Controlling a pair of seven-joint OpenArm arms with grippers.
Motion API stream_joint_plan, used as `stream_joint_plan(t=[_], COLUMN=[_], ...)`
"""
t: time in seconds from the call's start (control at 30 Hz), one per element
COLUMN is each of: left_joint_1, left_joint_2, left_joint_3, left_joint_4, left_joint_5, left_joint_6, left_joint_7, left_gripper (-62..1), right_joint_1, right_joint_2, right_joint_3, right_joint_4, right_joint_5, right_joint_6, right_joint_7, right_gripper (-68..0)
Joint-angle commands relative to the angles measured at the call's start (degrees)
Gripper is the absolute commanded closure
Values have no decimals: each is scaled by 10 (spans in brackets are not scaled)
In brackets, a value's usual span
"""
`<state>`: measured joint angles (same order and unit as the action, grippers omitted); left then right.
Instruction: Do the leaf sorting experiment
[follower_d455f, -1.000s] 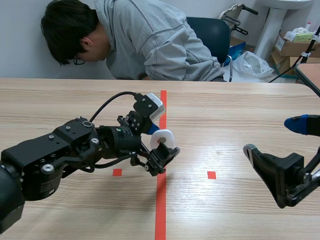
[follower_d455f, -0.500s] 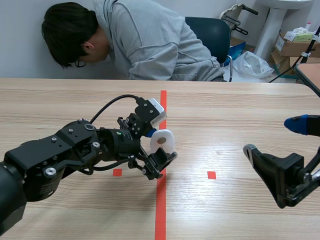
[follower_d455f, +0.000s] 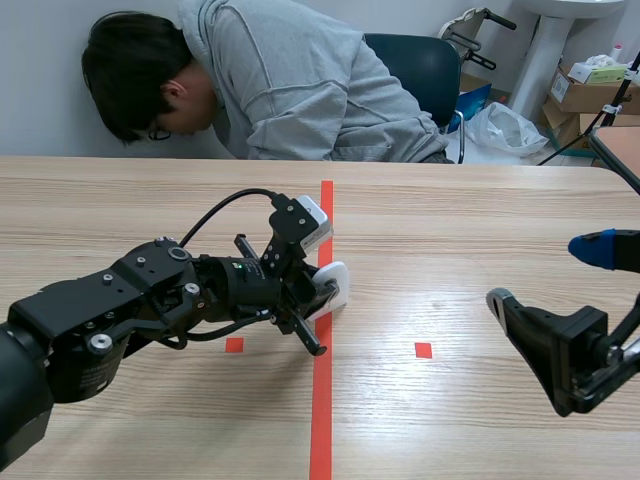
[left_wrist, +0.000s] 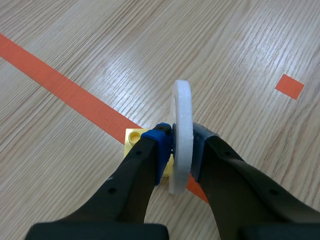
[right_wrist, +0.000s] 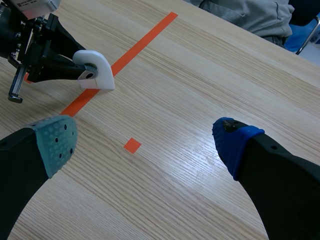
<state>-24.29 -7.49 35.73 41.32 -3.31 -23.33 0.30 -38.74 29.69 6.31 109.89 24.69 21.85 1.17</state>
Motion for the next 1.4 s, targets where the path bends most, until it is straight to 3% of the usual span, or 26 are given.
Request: stream_joint_plan(t=[0.0, 0.23, 0.37, 0.63, 0.77, 0.87, 1.1, 1.27, 1.37], left_joint_1=[-8, -8, -7, 7, 4, -3, -56, -106, -129], left_joint_2=[2, 3, -3, -24, -47, -73, -113, -112, -108], left_joint_3=[-4, -4, -26, -185, -271, -299, -307, -307, -306], left_joint_4=[7, 7, 23, 56, 54, 40, -62, -139, -181], left_joint_5=[-15, -47, -46, -115, -122, -122, -121, -115, -90], left_joint_6=[0, 0, 0, 0, 26, 60, 135, 155, 167], left_joint_7=[-9, -9, 6, 84, 87, 78, 28, 16, 9], left_gripper=[-53, -53, -53, -53, -53, -53, -53, -53, -53], right_joint_1=[7, 7, 7, 7, 7, 7, 9, 10, 10], right_joint_2=[3, 3, 3, 3, 3, 3, 1, 1, 1], right_joint_3=[5, 5, 5, 5, 5, 5, 5, 5, 5], right_joint_4=[3, 3, 3, 3, 3, 3, 3, 3, 3], right_joint_5=[5, 5, 5, 5, 5, 5, 5, 5, 5], right_joint_6=[0, 0, 0, 0, 0, 0, 0, 0, 0], right_joint_7=[9, 9, 9, 9, 9, 9, 9, 9, 9], right_gripper=[-551, -551, -551, -551, -551, -551, -551, -551, -551])
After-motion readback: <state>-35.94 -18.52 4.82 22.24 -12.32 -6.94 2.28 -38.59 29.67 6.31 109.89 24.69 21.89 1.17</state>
